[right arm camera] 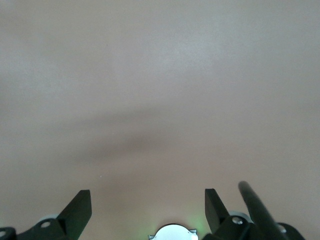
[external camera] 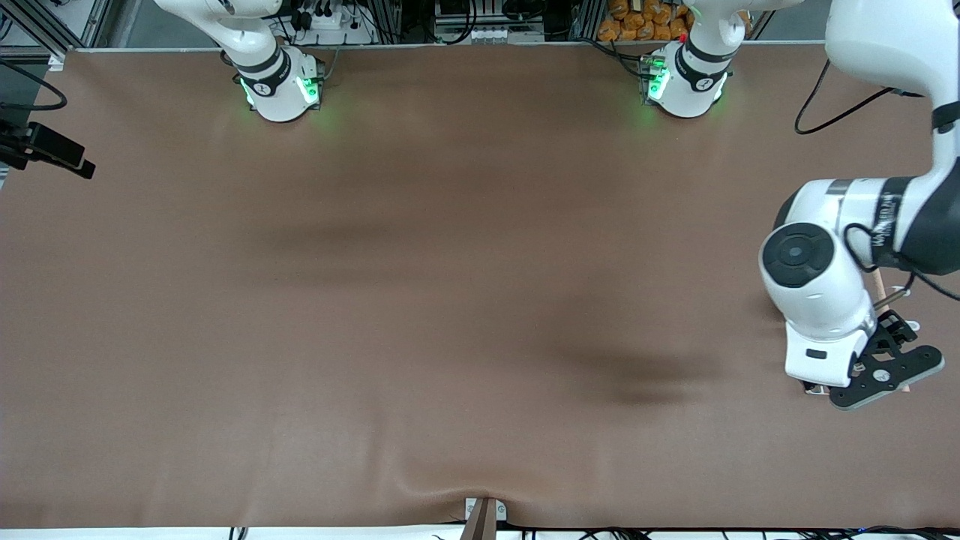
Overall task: Transfer cup to left arm and place on rack
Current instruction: 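Lower the cup onto the rack prongs with the left gripper, then open the left gripper and lift it away from the cup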
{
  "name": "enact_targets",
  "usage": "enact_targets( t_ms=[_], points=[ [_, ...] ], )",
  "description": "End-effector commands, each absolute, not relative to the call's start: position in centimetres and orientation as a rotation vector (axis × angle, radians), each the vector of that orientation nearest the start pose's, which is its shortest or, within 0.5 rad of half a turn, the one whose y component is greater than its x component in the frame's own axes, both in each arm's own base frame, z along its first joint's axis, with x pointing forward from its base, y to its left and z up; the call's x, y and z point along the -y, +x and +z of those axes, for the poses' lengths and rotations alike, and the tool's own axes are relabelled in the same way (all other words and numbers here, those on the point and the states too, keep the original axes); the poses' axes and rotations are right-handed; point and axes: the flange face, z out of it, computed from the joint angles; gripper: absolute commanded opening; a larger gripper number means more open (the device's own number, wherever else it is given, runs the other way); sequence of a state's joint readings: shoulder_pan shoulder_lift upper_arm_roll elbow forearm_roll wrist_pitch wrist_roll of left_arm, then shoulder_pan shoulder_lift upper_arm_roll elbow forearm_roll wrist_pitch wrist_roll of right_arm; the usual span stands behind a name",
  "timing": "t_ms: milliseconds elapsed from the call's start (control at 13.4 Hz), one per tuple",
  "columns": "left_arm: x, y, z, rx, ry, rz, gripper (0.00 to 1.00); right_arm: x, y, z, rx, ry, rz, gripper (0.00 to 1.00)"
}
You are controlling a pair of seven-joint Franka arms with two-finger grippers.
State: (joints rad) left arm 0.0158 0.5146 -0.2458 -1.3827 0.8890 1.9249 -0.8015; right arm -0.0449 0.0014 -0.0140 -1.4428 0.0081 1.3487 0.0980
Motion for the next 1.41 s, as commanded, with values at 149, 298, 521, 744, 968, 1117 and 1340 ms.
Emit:
enact_targets(
  t_ms=[149, 298, 521, 744, 968, 1117, 1340],
  points=[
    [7.2, 70.2, 49.3, 0.332, -2.694, -0.45, 1.0, 2.9, 53.1, 66.7, -0.242, -3.12, 0.154, 1.0],
    [5.7, 69.6, 51.1, 0.36, -2.85, -0.397, 1.0, 3.0, 53.1, 66.7, -0.244, -3.12, 0.154, 1.0],
    [3.9, 68.9, 53.4, 0.333, -2.962, -0.385, 1.0, 2.9, 53.1, 66.7, -0.243, -3.118, 0.154, 1.0],
    [4.7, 67.1, 56.2, 0.445, -3.109, -0.336, 1.0, 3.0, 53.1, 66.7, -0.246, -3.118, 0.154, 1.0],
    [5.7, 65.3, 57.8, 0.519, -3.157, -0.242, 1.0, 3.0, 53.1, 66.7, -0.246, -3.118, 0.154, 1.0],
    [5.9, 65.2, 57.6, 0.568, -3.173, -0.219, 1.0, 3.0, 53.1, 66.7, -0.245, -3.117, 0.152, 1.0],
    [5.9, 64.0, 58.9, 0.537, -3.155, -0.192, 1.0, 3.1, 53.1, 66.7, -0.248, -3.117, 0.144, 1.0]
  ],
)
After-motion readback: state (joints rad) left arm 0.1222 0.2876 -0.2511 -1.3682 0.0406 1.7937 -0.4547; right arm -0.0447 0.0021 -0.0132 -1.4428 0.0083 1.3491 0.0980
